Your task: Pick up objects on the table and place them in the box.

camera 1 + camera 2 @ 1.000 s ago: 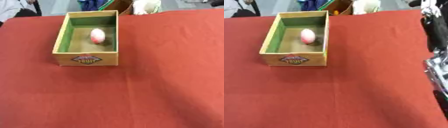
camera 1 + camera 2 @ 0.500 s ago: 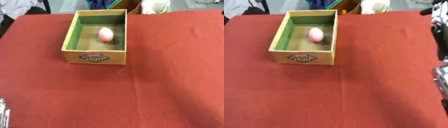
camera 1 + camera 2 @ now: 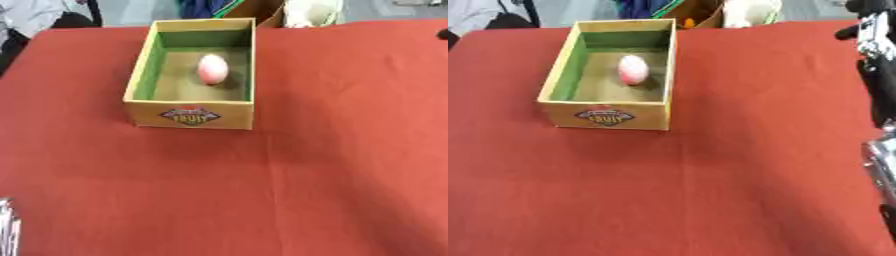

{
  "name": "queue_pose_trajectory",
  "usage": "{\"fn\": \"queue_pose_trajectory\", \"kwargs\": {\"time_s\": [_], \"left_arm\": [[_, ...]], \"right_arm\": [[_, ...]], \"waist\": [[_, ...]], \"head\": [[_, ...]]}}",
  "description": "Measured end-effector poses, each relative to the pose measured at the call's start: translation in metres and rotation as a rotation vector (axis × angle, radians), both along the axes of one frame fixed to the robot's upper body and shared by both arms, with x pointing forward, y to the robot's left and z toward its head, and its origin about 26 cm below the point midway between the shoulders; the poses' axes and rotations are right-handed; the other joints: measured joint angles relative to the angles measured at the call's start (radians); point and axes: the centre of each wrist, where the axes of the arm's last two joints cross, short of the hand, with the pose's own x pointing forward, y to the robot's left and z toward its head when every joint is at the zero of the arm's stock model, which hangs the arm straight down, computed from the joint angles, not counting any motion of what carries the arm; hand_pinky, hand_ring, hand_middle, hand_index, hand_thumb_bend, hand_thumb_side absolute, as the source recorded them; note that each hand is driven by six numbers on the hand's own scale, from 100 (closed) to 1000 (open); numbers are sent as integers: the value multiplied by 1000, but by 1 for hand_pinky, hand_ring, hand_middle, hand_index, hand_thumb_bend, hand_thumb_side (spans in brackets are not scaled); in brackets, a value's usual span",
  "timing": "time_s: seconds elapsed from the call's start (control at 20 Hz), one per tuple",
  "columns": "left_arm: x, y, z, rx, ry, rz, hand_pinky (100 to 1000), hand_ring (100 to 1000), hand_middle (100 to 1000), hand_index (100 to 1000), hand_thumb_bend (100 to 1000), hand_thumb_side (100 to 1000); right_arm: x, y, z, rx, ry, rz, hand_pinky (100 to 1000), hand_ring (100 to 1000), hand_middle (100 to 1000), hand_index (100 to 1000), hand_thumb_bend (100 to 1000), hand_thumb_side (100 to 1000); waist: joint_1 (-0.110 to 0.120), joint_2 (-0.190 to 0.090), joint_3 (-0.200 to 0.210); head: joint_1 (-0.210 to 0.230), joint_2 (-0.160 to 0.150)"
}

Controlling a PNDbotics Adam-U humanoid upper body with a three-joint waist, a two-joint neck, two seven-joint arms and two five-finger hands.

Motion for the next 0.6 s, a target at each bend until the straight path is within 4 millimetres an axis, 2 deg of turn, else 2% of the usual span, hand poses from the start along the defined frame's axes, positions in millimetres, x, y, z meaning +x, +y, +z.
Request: {"fn": "queue_pose_trajectory", "kwargs": {"time_s": [0.6], "left_arm": [[1,0,2,1,-14,1,597,517,471,634,100,679]], "right_arm": [[-1,2,-7,-14,72,-20,510,677,595,764,100,542]], "waist": [[-2,-3,1]], "head": [[-6,-1]]}}
